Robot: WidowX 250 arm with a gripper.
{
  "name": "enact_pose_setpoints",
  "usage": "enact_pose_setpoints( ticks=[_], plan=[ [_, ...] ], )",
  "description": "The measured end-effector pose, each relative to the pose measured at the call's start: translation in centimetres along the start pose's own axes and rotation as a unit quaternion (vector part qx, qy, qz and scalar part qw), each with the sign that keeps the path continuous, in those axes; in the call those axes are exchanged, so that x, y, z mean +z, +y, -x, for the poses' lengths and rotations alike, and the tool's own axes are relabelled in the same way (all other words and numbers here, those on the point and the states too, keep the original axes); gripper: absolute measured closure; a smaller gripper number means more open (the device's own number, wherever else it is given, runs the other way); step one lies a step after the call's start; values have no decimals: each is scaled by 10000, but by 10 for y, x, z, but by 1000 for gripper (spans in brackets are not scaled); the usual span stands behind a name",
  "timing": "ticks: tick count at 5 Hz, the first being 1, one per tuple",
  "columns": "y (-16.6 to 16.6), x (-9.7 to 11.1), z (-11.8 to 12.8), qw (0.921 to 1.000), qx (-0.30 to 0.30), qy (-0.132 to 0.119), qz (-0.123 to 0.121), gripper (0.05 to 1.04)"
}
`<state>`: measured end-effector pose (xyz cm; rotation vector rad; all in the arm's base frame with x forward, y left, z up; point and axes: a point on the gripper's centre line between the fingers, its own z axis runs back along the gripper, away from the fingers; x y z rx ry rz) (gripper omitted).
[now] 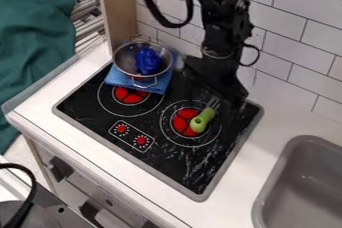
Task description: Put the green fork at the right burner
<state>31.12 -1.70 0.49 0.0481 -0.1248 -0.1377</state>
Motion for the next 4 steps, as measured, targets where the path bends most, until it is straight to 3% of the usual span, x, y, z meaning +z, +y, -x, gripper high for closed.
enact_pose_setpoints(
  ticks=[1, 2, 4],
  plan=[
    [1, 24, 10, 9993, 155, -327, 31, 79],
    [2, 33, 14, 9988, 186, -441, 33, 79],
    [7, 34, 17, 9990, 273, -352, 8, 79]
  ],
)
